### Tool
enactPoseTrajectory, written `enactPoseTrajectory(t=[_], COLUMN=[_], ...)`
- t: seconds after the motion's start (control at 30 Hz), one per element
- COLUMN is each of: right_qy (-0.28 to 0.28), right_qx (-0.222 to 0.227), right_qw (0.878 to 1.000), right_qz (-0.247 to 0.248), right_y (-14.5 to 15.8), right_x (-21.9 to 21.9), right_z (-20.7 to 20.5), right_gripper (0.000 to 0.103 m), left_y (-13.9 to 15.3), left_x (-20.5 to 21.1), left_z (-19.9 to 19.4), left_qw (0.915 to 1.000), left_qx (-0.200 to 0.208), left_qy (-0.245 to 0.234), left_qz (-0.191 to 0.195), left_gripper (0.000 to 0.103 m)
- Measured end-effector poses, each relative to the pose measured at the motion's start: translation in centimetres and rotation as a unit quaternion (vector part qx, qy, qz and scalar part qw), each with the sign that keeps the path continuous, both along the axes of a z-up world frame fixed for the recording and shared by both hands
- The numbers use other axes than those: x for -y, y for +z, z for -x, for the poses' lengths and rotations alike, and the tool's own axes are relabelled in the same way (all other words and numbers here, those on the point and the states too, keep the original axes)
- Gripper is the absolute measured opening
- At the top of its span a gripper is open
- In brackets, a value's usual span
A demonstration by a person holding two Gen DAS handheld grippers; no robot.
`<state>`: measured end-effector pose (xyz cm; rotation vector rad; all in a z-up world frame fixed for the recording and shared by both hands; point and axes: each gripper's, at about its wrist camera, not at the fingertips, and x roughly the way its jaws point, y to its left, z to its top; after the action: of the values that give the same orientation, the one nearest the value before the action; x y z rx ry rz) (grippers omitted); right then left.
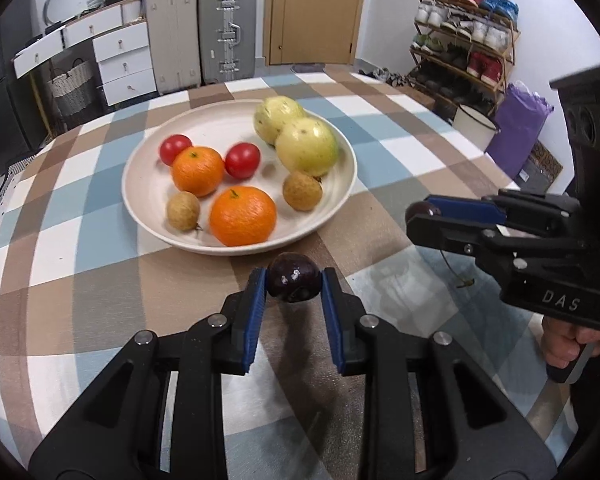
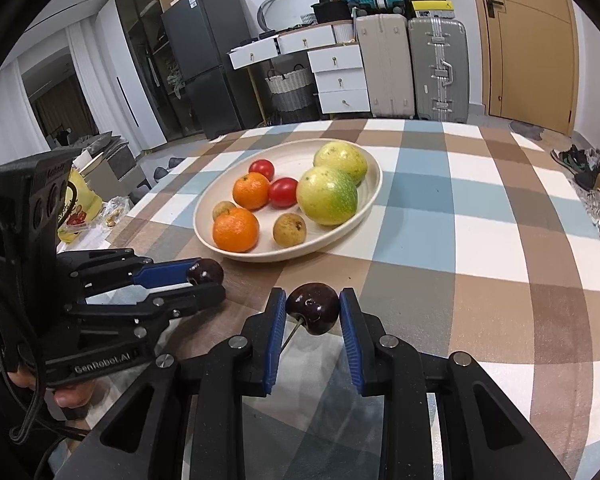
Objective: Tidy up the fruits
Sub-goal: 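Carry both cherries onto the plate and open both tools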
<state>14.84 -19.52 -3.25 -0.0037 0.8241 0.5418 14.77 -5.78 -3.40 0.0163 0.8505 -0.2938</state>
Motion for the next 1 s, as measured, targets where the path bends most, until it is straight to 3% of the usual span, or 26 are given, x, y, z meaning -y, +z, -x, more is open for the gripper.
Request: enactPoseTrajectory(t=[0.1, 0.23, 0.6, 1.0], right_qy=[0.003, 0.009, 0.017, 0.028], right_qx=[0.008, 0.008, 0.054, 0.066], right_qw=[1.0, 1.0, 0.998, 0.997], right_qz=[-0.002, -0.025, -0.031, -0.031], right_y=[0.7, 2.1, 6.6, 8.3], right_x=[-0.1, 0.0, -0.4, -1.7], right_z=[0.2, 0.3, 0.3, -1.8], right_gripper=[0.028, 0.028, 0.027, 0.027], left_y=[1.0, 2.6, 6.3, 7.9], left_x=[-1.3, -2.7, -5.6, -5.7], left_z=[0.1, 0.7, 1.9, -0.5], left_qw=[0.9997, 0.9991, 0.9954, 0.994], left_qx=[0.0, 0.018, 0.059, 0.076], left_qy=[0.018, 0.033, 0.071, 0.077], left_qz=[0.017, 0.021, 0.027, 0.018], left_gripper=[0.025, 0.025, 0.025, 0.025])
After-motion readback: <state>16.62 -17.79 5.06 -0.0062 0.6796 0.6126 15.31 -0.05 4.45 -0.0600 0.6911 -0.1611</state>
